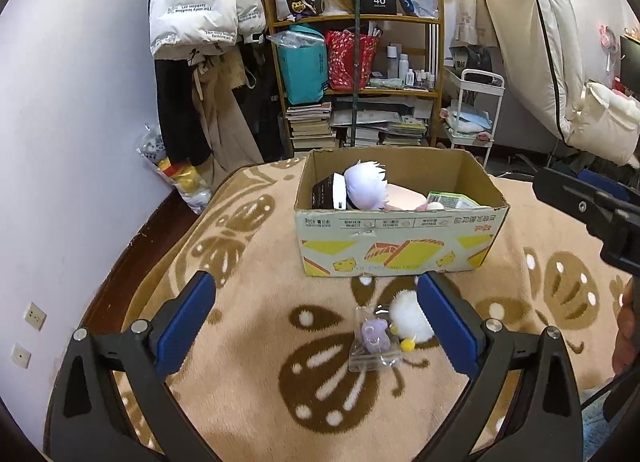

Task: Organize soft objects
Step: 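Withdraw both tools and lower them toward the purple keychain and white plush, then close the right tool on the white fluffy plush while the left tool approaches the purple keychain bag, then grasp the purple keychain bag with the left tool while the right tool lifts the white plush, then carry the keychain bag and white plush over the box and release both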

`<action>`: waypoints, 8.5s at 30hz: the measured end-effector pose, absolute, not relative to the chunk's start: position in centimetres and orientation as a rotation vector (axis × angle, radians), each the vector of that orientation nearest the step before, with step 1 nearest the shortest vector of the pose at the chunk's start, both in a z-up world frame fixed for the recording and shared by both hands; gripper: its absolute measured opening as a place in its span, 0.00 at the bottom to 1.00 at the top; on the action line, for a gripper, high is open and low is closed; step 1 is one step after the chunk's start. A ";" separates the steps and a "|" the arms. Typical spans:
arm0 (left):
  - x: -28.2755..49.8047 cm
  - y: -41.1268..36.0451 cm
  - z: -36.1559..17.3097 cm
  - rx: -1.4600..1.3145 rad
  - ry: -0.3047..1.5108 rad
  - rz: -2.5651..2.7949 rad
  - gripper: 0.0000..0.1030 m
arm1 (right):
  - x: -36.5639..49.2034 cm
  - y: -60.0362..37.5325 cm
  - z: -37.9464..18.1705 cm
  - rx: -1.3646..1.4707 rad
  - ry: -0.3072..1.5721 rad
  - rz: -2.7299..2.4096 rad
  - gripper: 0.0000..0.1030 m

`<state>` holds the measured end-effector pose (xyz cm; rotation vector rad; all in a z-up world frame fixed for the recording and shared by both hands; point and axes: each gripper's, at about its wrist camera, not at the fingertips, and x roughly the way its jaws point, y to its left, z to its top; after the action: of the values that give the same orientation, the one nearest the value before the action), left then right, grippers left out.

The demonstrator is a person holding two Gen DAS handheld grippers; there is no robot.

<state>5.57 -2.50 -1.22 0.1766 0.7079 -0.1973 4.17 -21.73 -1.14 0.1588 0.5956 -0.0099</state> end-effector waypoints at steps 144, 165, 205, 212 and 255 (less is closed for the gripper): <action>16.2 -6.6 -19.5 0.137 1.292 -0.168 0.97 | 14.9 -18.7 -17.7 0.167 1.239 0.120 0.41; 12.7 -5.5 -18.9 0.171 1.256 -0.166 0.80 | 14.0 -18.5 -17.8 0.164 1.239 0.103 0.41; 9.5 -6.4 -13.8 0.156 1.126 -0.285 0.08 | 12.3 -19.1 -16.3 0.165 1.197 0.042 0.35; 8.6 -5.9 -11.7 0.166 1.040 -0.256 0.08 | 10.7 -20.7 -13.1 0.211 1.098 0.040 0.35; 6.9 -6.9 3.9 0.279 0.369 -0.235 0.08 | 6.5 -21.8 3.9 0.122 0.398 -0.006 0.35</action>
<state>6.85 -6.89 3.91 0.2795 0.3693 -0.2352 6.49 -21.81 3.85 0.1222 0.3977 -0.0057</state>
